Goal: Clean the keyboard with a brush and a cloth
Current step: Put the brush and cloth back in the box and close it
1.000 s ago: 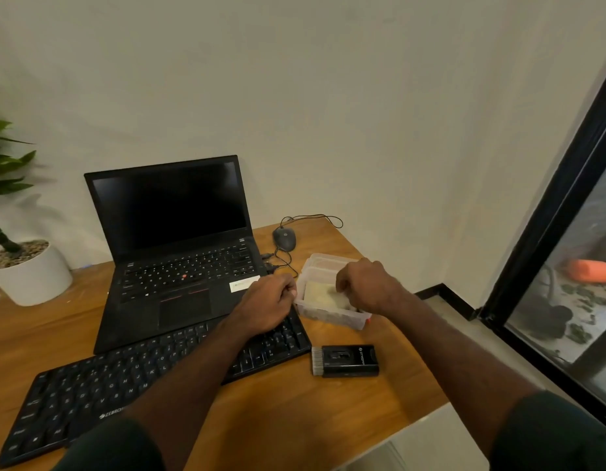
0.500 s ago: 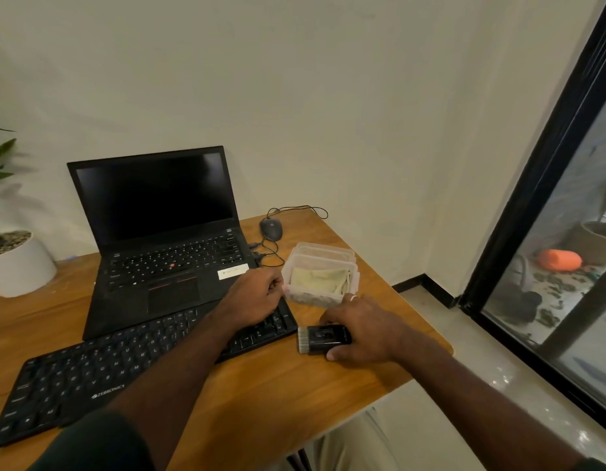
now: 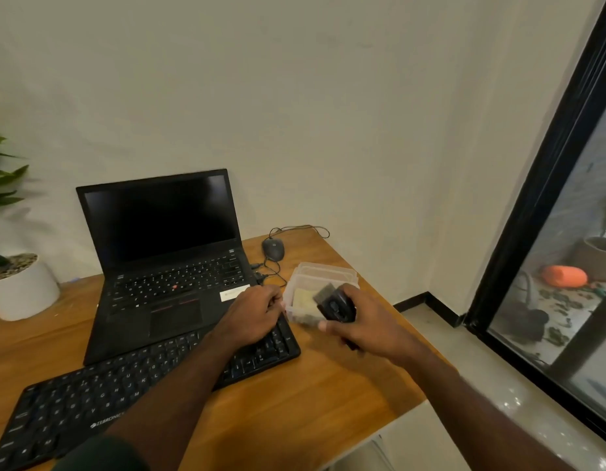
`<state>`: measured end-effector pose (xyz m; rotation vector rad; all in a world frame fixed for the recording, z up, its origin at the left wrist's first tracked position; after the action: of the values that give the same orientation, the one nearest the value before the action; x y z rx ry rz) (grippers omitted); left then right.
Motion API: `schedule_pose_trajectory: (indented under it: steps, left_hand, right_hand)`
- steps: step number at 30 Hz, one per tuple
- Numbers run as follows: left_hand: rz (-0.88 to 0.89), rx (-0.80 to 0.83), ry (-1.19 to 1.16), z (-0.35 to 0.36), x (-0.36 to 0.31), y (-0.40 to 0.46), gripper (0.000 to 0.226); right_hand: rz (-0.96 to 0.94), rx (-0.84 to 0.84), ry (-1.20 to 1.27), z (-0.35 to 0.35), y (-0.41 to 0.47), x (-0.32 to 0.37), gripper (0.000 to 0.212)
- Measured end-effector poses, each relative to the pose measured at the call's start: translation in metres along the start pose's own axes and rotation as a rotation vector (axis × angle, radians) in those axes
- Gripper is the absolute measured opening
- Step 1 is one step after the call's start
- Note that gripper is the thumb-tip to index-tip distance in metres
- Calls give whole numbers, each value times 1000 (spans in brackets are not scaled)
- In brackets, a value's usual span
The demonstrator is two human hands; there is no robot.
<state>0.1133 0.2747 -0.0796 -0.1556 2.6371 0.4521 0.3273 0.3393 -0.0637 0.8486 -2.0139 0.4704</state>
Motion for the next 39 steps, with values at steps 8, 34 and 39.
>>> schedule_pose_trajectory:
  steps: [8, 34, 39]
  left_hand:
    - [60, -16, -21, -10, -11, 17, 22]
    - [32, -1, -8, -8, -6, 21, 30]
    - [19, -3, 11, -11, -3, 25, 23]
  right_hand:
    - [150, -12, 700, 0, 18, 12, 32]
    - [10, -307, -339, -25, 56, 10, 63]
    - [4, -197, -577, -19, 81, 5, 57]
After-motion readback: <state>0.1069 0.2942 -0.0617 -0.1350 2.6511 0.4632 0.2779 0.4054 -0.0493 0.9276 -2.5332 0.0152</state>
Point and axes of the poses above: each hand's wrist, its own y-axis towards the middle knuckle, its own z-axis out of the palm, x = y × z, the point moved 5 cm from there along y, towards the middle knuckle, and after that the axes turned 3 degrees about z, right-handed, at the moved point
